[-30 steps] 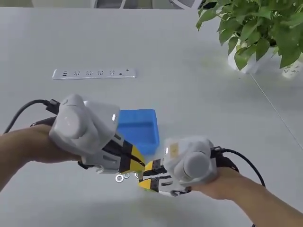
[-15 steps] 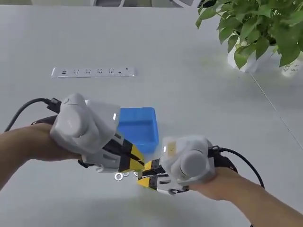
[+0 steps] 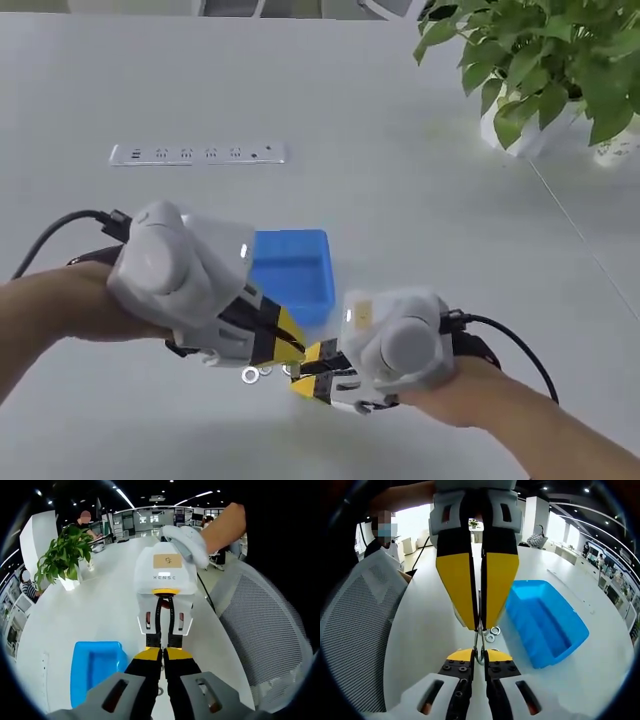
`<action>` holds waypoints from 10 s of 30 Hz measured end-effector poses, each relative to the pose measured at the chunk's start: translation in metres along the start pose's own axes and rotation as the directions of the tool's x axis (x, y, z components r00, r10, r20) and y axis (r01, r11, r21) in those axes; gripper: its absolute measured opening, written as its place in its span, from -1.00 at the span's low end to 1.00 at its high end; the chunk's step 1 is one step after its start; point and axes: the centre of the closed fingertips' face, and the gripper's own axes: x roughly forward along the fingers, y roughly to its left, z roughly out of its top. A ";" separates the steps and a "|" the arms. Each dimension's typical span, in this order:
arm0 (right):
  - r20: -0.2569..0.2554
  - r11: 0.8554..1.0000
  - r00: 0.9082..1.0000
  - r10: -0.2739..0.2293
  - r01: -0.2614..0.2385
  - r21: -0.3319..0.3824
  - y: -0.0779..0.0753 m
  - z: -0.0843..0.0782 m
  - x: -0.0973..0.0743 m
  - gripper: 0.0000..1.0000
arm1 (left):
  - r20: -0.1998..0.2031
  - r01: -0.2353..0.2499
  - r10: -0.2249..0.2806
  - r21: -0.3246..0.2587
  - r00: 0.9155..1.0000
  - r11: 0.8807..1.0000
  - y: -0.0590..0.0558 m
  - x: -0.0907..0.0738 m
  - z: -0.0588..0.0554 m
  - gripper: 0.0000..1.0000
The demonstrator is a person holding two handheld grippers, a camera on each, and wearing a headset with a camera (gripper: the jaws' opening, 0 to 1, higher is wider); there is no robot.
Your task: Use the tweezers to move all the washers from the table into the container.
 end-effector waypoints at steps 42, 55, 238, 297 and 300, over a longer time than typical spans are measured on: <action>0.018 0.999 1.000 0.000 0.001 -0.048 -0.003 0.044 -0.038 -0.82 | 0.167 -0.154 0.198 -0.248 0.966 0.957 0.003 -0.054 0.009 -0.10; 0.049 0.997 0.999 0.006 -0.002 -0.080 -0.014 0.072 -0.045 -0.82 | 0.153 -0.246 0.311 -0.335 0.938 0.909 0.008 -0.076 -0.006 0.28; 0.040 0.987 0.988 -0.152 0.150 0.057 -0.073 0.004 -0.085 0.05 | 0.143 -0.318 0.354 -0.224 0.924 0.921 0.079 -0.079 0.029 -0.89; 0.032 0.984 0.989 -0.146 0.142 0.107 -0.041 -0.014 -0.088 0.06 | 0.101 -0.190 0.211 -0.190 0.972 0.963 0.020 -0.014 0.012 -0.89; 0.027 0.984 0.989 -0.144 0.141 0.108 -0.040 -0.015 -0.088 0.06 | 0.096 -0.188 0.209 -0.196 0.973 0.963 0.019 -0.013 0.010 -0.89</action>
